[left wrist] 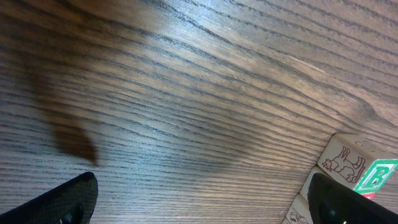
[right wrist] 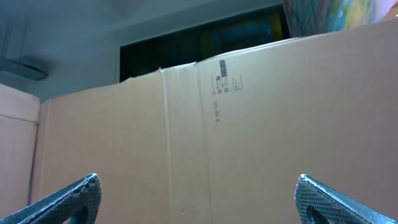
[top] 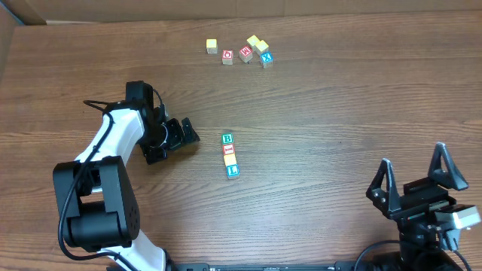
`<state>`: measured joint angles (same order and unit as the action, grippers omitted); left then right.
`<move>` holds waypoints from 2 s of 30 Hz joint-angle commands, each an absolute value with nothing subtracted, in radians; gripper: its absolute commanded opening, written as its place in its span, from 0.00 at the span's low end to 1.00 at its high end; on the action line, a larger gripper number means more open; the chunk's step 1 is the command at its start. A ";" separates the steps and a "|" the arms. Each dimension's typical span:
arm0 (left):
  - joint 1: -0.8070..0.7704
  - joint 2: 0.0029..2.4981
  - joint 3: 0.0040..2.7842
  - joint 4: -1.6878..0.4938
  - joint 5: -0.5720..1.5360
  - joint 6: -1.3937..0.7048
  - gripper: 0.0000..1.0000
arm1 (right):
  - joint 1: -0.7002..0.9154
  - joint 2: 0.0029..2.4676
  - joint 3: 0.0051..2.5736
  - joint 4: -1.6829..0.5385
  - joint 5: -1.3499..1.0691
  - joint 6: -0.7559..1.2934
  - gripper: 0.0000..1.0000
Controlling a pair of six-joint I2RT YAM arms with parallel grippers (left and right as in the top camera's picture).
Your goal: Flip 4 blocks
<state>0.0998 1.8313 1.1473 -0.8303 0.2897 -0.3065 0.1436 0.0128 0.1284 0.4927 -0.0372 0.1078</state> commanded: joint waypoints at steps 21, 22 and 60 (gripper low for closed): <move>0.098 1.823 1.166 -0.830 0.304 -0.291 1.00 | 0.128 0.003 0.008 0.227 -0.066 0.104 1.00; 0.098 1.823 1.166 -0.830 0.304 -0.291 1.00 | 0.128 0.003 0.008 0.187 -0.066 0.104 1.00; 0.098 1.823 1.166 -0.830 0.304 -0.291 1.00 | 0.128 0.003 0.008 -0.081 -0.047 -0.031 1.00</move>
<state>0.0998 1.8313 1.1473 -0.8307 0.2901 -0.3065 0.1314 0.0113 0.0185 -0.0837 -0.0517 -0.0238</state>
